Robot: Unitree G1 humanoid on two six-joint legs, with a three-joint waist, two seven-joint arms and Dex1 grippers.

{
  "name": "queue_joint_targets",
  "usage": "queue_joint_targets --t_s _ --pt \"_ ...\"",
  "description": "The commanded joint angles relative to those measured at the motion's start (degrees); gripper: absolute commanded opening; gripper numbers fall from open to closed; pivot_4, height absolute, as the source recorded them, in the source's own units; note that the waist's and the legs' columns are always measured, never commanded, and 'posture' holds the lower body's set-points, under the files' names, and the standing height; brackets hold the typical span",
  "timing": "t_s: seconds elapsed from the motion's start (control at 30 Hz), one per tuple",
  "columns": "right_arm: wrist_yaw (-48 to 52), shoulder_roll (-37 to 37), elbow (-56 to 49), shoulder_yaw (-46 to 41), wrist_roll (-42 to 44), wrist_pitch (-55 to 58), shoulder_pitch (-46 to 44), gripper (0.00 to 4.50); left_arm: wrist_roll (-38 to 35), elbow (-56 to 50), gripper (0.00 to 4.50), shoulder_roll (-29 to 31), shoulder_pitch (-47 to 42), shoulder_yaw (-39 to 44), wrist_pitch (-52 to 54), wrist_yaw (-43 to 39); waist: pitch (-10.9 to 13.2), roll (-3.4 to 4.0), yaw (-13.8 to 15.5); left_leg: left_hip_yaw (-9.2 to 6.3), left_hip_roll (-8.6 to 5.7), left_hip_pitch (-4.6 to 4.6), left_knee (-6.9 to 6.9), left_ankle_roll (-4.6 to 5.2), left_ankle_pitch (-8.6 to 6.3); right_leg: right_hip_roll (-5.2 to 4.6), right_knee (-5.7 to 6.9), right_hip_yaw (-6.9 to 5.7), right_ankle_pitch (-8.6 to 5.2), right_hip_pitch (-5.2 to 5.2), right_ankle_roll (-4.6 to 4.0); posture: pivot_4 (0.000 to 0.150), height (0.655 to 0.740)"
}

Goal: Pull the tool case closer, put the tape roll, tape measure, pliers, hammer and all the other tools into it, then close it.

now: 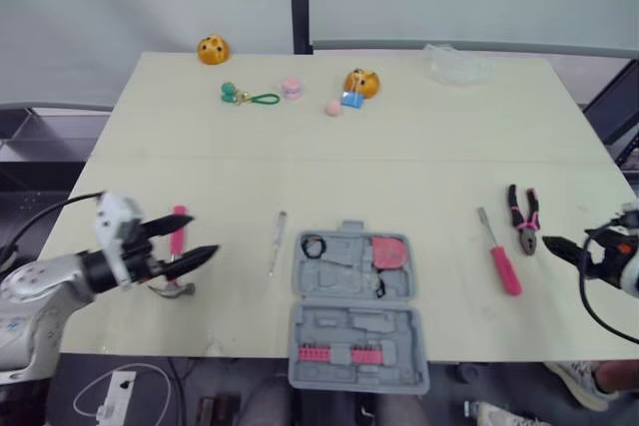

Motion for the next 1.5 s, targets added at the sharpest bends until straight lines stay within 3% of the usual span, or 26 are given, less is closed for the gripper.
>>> queue_joint_targets --t_s 0.03,0.27,0.43,1.2,1.3,1.37,1.47,1.5 --pt "-5.8 1.9 -0.4 1.7 -1.7 1.6 -2.8 4.41 -3.3 -6.7 4.50 0.6 -5.2 -5.0 1.6 -3.1 0.0 0.01 0.1 0.02 0.00 -0.02 0.01 0.00 0.00 0.05 0.00 0.00 0.00 -0.01 0.00 0.150 0.7400" --pt "-12.5 4.3 11.1 5.4 -7.7 -5.6 -8.1 4.41 -4.3 -7.0 4.50 -2.1 -18.3 -14.4 1.3 -8.0 0.0 0.03 0.4 0.27 -0.03 0.01 0.02 0.08 0.07 0.48 0.03 0.15 0.02 -0.04 0.06 0.150 0.7400" --pt "-13.3 6.0 16.3 7.1 -9.0 -9.7 -10.7 4.41 -2.8 -5.7 4.50 -3.4 -21.8 -18.1 -0.8 -11.4 0.0 0.03 0.0 0.39 0.13 0.05 0.00 0.01 0.09 0.84 -0.01 0.25 0.05 -0.07 0.10 0.150 0.7400" --pt "-17.4 12.7 37.4 11.2 -13.2 -24.8 -20.5 4.41 0.7 -2.4 4.50 -6.6 -25.6 -19.6 -4.9 -11.0 0.0 0.04 -1.0 0.37 0.18 0.05 0.02 -0.07 0.14 0.88 0.02 0.61 0.05 -0.10 0.09 0.150 0.7400" --pt "-17.3 12.8 39.1 11.1 -12.9 -25.3 -20.9 3.59 0.9 -2.2 4.50 -6.6 -25.8 -19.5 -5.1 -10.7 0.0 0.04 -1.0 0.38 0.18 0.05 0.03 -0.07 0.14 0.87 0.02 0.62 0.05 -0.09 0.09 0.150 0.7400" --pt "-18.1 12.9 39.7 10.9 -12.8 -25.2 -21.0 2.66 0.9 -2.2 4.50 -6.5 -25.9 -19.4 -5.2 -10.7 0.0 0.03 -0.9 0.36 0.18 0.05 0.03 -0.07 0.14 0.87 0.02 0.60 0.05 -0.09 0.09 0.150 0.7400" --pt "-19.0 13.0 40.1 10.3 -12.4 -25.0 -21.0 2.66 0.8 -2.3 4.50 -6.5 -26.1 -19.4 -5.3 -10.6 0.0 0.03 -0.9 0.35 0.17 0.05 0.04 -0.07 0.14 0.84 0.02 0.60 0.05 -0.08 0.09 0.150 0.7400" --pt "-19.1 13.0 39.5 10.2 -12.3 -24.9 -20.7 2.40 0.8 -2.3 4.50 -6.5 -26.2 -19.4 -5.4 -10.6 0.0 0.03 -0.9 0.35 0.16 0.05 0.04 -0.07 0.14 0.84 0.01 0.60 0.05 -0.08 0.09 0.150 0.7400"
